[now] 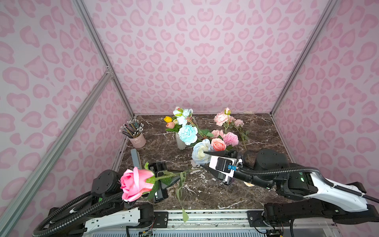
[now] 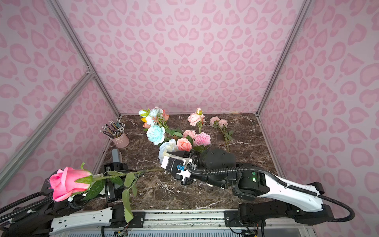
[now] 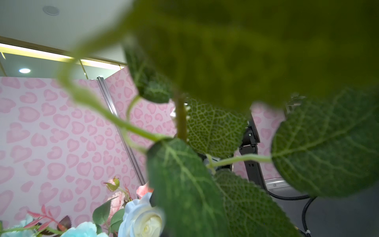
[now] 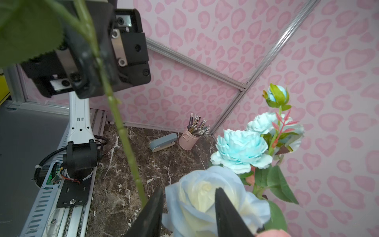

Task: Pick out pink flowers from the vase
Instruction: Pick up the flower from the vase, then place the flower at the center of the board.

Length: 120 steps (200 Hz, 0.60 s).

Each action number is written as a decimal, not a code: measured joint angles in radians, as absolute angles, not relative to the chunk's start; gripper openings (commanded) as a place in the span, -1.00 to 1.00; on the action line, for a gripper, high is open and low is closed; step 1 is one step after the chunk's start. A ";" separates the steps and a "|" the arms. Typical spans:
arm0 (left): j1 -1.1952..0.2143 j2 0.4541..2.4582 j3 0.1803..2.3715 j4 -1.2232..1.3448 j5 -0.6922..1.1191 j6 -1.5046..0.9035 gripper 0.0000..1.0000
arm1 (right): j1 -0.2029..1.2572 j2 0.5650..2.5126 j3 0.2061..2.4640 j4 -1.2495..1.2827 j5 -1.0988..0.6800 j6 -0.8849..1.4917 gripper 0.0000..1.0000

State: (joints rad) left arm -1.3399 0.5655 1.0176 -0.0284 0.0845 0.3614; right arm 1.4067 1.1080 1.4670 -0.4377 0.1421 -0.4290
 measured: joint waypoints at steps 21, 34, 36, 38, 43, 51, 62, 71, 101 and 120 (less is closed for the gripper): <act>-1.340 0.580 1.018 -0.027 0.106 0.359 -0.95 | 1.420 1.127 1.483 -0.453 0.137 -0.429 -0.22; -1.340 0.588 1.018 -0.026 0.112 0.360 -0.95 | 1.420 1.130 1.483 -0.468 0.129 -0.429 -0.22; -1.340 0.589 1.018 -0.026 0.113 0.360 -0.95 | 1.420 1.130 1.483 -0.470 0.126 -0.429 -0.22; -1.340 0.590 1.018 -0.026 0.114 0.362 -0.95 | 1.420 1.130 1.483 -0.471 0.126 -0.429 -0.22; -1.340 0.592 1.018 -0.025 0.116 0.367 -0.95 | 1.420 1.129 1.484 -0.474 0.126 -0.429 -0.22; -1.340 0.595 1.018 -0.024 0.117 0.369 -0.95 | 1.420 1.127 1.485 -0.478 0.121 -0.429 -0.22; -1.340 0.598 1.018 -0.025 0.123 0.380 -0.95 | 1.420 1.122 1.486 -0.485 0.117 -0.429 -0.22; -1.340 0.600 1.021 -0.025 0.124 0.393 -0.95 | 1.420 1.116 1.491 -0.493 0.112 -0.430 -0.23; -1.340 0.593 1.024 -0.035 0.123 0.416 -0.95 | 1.421 1.102 1.517 -0.513 0.113 -0.435 -0.24; -1.340 0.583 1.023 -0.036 0.115 0.422 -0.95 | 1.422 1.102 1.530 -0.524 0.117 -0.442 -0.24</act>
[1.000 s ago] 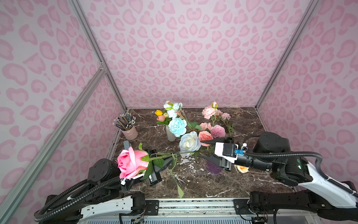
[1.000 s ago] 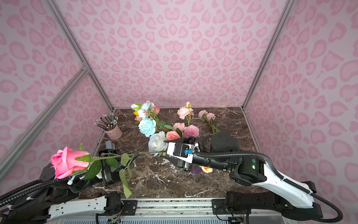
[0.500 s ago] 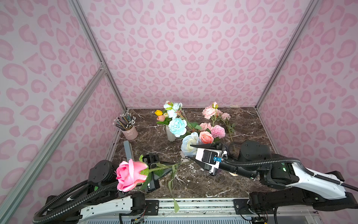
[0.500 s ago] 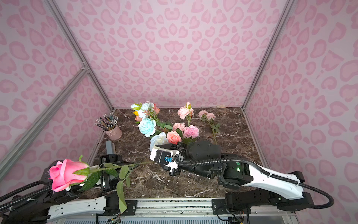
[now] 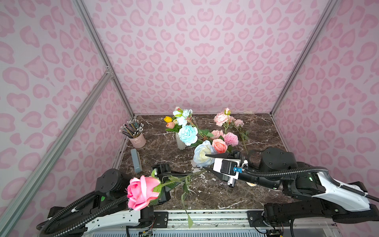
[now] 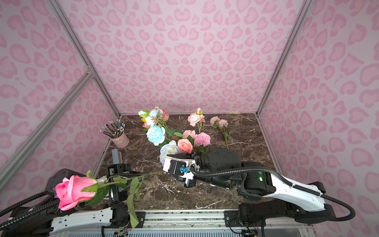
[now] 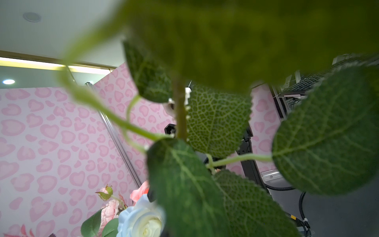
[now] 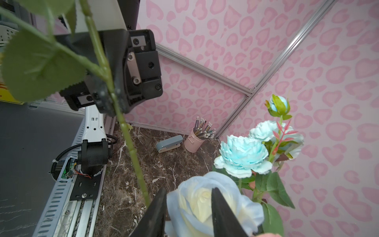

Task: Pick out pink flowers from the vase
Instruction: Place the flower at the center of the board.

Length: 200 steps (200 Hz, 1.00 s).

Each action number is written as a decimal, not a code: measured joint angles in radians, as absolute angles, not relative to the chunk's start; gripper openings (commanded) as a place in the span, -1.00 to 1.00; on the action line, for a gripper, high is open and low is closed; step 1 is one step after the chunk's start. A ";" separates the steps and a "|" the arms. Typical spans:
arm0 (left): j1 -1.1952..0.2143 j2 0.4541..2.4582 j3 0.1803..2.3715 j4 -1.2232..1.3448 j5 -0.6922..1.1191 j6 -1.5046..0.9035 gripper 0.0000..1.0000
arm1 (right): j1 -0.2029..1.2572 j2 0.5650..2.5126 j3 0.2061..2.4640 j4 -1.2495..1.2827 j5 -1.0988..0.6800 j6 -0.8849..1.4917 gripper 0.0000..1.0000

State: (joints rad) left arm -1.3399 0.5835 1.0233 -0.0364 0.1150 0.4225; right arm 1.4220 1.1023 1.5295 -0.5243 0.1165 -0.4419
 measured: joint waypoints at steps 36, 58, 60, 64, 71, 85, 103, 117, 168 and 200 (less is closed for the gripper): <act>-1.340 0.589 1.027 -0.041 0.107 0.443 -0.95 | 1.422 1.135 1.554 -0.570 0.102 -0.456 -0.21; -1.340 0.606 1.037 -0.043 0.115 0.446 -0.95 | 1.422 1.164 1.570 -0.574 0.093 -0.456 -0.20; -1.340 0.608 1.038 -0.043 0.117 0.446 -0.95 | 1.422 1.166 1.570 -0.575 0.093 -0.456 -0.20; -1.340 0.611 1.039 -0.044 0.120 0.447 -0.95 | 1.422 1.169 1.570 -0.575 0.092 -0.457 -0.20; -1.340 0.615 1.040 -0.046 0.127 0.449 -0.95 | 1.422 1.173 1.570 -0.576 0.089 -0.458 -0.20; -1.340 0.618 1.042 -0.049 0.135 0.450 -0.95 | 1.422 1.179 1.570 -0.580 0.089 -0.460 -0.21; -1.340 0.615 1.042 -0.052 0.138 0.456 -0.95 | 1.422 1.179 1.575 -0.593 0.089 -0.460 -0.26; -1.340 0.604 1.040 -0.054 0.138 0.464 -0.95 | 1.422 1.171 1.575 -0.595 0.084 -0.459 -0.27; -1.340 0.564 1.012 -0.052 0.109 0.496 -0.95 | 1.430 1.154 1.582 -0.598 0.059 -0.444 -0.22; -1.340 0.563 1.005 -0.047 0.101 0.517 -0.95 | 1.437 1.178 1.595 -0.607 0.032 -0.431 -0.14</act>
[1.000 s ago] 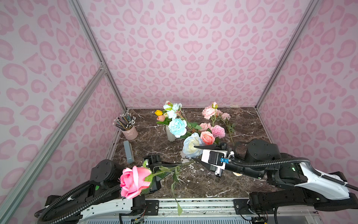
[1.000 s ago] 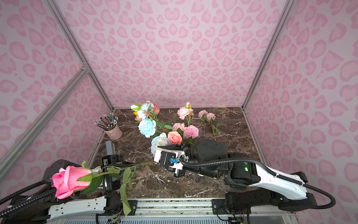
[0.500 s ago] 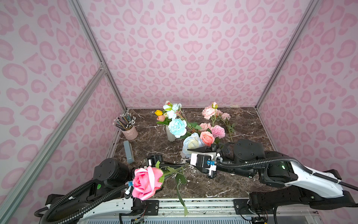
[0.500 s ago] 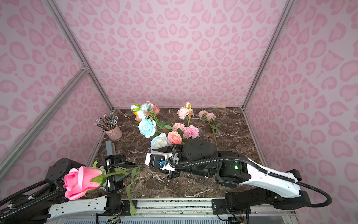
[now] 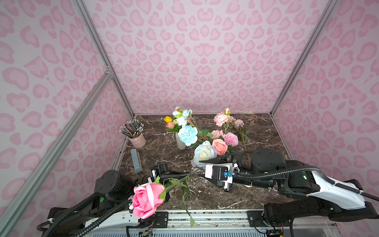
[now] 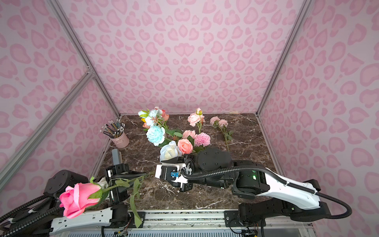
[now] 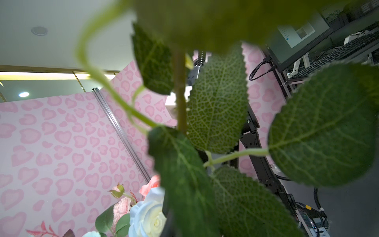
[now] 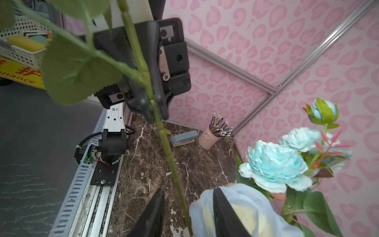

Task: Pick out pink flowers from the vase
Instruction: Place the flower at the center of the board.

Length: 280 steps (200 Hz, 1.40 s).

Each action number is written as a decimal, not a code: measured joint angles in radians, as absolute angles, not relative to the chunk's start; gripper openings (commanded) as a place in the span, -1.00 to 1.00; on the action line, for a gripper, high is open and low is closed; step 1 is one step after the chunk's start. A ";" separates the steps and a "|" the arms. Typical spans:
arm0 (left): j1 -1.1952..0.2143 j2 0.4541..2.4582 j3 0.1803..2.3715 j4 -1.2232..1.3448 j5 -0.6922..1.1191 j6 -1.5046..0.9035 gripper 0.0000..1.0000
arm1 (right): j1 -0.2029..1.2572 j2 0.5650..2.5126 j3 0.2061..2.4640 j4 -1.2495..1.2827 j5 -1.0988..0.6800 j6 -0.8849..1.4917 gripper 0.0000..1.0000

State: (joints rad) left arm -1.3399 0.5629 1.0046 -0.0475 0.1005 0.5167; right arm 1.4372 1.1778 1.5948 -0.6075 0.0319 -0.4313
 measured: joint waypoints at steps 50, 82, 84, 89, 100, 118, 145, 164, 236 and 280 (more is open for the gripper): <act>-1.340 0.566 1.005 -0.021 0.123 0.515 -0.95 | 1.438 1.210 1.594 -0.610 0.023 -0.421 -0.42; -1.340 0.558 1.006 -0.020 0.136 0.506 -0.95 | 1.437 1.204 1.584 -0.598 0.031 -0.418 -0.95; -1.340 0.558 1.006 -0.019 0.137 0.507 -0.95 | 1.437 1.203 1.584 -0.597 0.030 -0.421 -0.98; -1.340 0.558 1.007 -0.012 0.133 0.506 -0.95 | 1.437 1.202 1.584 -0.597 0.027 -0.422 -1.00; -1.337 0.559 1.011 -0.009 0.135 0.495 -0.94 | 1.438 1.202 1.585 -0.594 0.026 -0.422 -1.00; -1.337 0.571 1.029 -0.021 0.142 0.496 -0.64 | 1.438 1.203 1.589 -0.590 0.023 -0.422 -1.00; -1.338 0.579 1.042 -0.037 0.149 0.489 -0.21 | 1.437 1.205 1.600 -0.587 0.019 -0.421 -1.00; -1.338 0.579 1.044 -0.056 0.138 0.480 -0.03 | 1.433 1.193 1.600 -0.566 0.015 -0.418 -1.00; -1.338 0.564 1.035 -0.089 0.040 0.464 0.08 | 1.419 1.165 1.710 -0.506 -0.032 -0.415 -1.00; -1.338 0.564 1.028 -0.120 0.000 0.453 0.09 | 1.403 1.102 1.747 -0.511 -0.017 -0.323 -1.00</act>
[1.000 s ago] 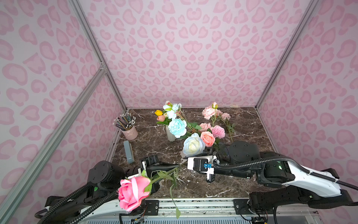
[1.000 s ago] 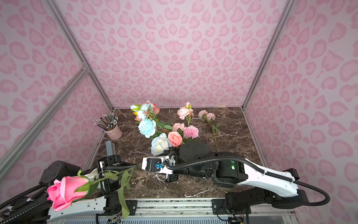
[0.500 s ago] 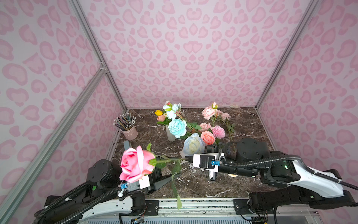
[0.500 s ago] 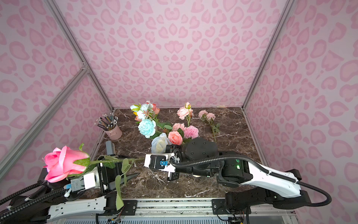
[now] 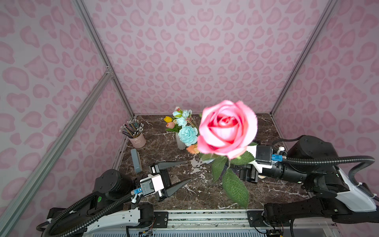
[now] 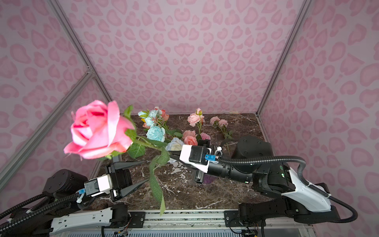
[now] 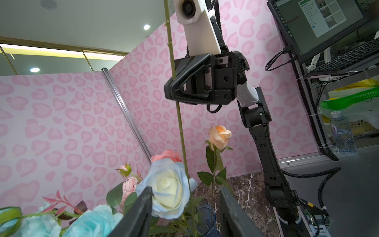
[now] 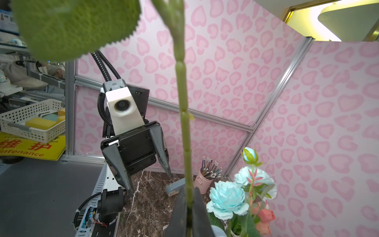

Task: Pick out pink flowers from the vase
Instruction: Place the flower at the center of the board.

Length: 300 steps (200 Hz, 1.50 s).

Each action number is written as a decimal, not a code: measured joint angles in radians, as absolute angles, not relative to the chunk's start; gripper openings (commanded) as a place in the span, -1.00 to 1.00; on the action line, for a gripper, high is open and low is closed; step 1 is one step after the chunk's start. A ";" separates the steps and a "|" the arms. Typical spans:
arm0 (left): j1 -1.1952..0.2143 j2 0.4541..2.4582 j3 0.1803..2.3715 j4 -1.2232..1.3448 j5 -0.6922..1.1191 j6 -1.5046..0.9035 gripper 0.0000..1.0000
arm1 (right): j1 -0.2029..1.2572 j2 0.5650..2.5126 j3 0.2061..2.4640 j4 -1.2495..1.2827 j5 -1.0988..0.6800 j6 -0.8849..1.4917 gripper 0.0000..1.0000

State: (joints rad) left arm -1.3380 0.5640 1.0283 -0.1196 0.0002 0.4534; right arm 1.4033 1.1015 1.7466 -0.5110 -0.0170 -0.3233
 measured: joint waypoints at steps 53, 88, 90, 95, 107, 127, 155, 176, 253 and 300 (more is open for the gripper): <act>-1.338 0.575 1.002 -0.130 -0.010 0.446 0.10 | 1.357 1.022 1.777 -0.620 0.034 -0.095 -1.00; -1.339 0.583 0.981 -0.133 -0.016 0.445 0.09 | 1.354 0.963 1.723 -0.668 0.032 0.011 -1.00; -1.339 0.583 0.980 -0.133 -0.016 0.445 0.09 | 1.354 0.961 1.721 -0.668 0.031 0.014 -1.00; -1.339 0.583 0.978 -0.133 -0.018 0.445 0.09 | 1.354 0.953 1.713 -0.671 0.028 0.023 -1.00; -1.339 0.583 0.973 -0.133 -0.019 0.444 0.09 | 1.354 0.934 1.694 -0.672 0.027 0.038 -1.00; -1.339 0.578 0.965 -0.133 -0.019 0.441 0.09 | 1.355 0.916 1.675 -0.671 0.053 0.042 -1.00; -1.339 0.573 0.955 -0.132 -0.021 0.437 0.09 | 1.355 0.929 1.691 -0.677 0.179 0.028 -1.00; -1.339 0.571 0.947 -0.132 -0.027 0.434 0.08 | 1.355 0.943 1.713 -0.678 0.310 -0.004 -1.00; -1.339 0.598 0.942 -0.131 -0.020 0.434 0.07 | 1.351 0.929 1.706 -0.680 0.764 -0.087 -1.00; -1.339 0.625 0.932 -0.111 0.017 0.408 0.06 | 1.155 0.971 1.685 -0.730 0.787 -0.062 -1.00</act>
